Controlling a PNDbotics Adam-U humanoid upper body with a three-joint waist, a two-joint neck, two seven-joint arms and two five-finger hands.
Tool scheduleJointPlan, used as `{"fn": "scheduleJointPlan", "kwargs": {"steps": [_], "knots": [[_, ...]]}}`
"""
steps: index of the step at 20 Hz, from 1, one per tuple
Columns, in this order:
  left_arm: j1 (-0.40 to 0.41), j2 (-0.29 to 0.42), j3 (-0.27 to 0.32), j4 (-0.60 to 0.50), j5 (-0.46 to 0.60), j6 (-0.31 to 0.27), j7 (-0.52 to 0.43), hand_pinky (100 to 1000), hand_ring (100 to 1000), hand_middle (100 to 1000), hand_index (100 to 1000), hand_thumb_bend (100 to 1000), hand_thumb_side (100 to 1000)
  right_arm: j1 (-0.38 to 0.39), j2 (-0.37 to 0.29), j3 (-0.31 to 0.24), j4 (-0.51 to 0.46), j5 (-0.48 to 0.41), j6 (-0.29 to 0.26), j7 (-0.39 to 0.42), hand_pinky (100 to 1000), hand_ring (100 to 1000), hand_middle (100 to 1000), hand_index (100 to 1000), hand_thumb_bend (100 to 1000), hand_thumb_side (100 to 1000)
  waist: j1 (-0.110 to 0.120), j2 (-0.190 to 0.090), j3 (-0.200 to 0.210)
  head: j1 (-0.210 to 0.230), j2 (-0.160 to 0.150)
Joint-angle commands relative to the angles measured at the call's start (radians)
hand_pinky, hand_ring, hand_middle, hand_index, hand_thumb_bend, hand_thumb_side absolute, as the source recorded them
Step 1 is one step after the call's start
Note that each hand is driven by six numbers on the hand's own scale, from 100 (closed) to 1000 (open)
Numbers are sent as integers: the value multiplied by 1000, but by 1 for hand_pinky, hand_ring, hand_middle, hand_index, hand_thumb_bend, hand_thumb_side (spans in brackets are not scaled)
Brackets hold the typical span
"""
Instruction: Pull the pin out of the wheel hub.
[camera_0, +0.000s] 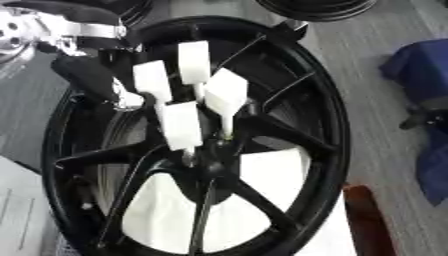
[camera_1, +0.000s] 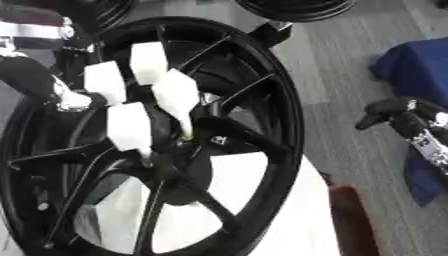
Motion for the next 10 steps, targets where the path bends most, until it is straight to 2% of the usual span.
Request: {"fn": "scheduleJointPlan", "kwargs": {"steps": [1,3,5,10], "knots": [[-7,45,46,-26,13,30,9,634,559,327,448,212,212,-7,-15,-4,-15,3,-1,4,951,681,616,765,100,738,-5,-19,1,0,3],[3,57,59,-38,16,28,20,632,553,315,435,231,180,-8,-15,-4,-16,2,0,3,951,682,616,765,100,734,-5,-20,1,0,2],[17,73,77,-56,23,24,30,627,545,305,425,237,185,-9,-16,-5,-16,-1,1,3,951,682,617,766,100,733,-4,-20,1,-1,0],[56,114,156,-111,52,18,85,610,526,280,403,237,188,-9,-17,-6,-17,-4,3,1,951,682,617,766,100,730,-4,-23,3,-4,-3]]}}
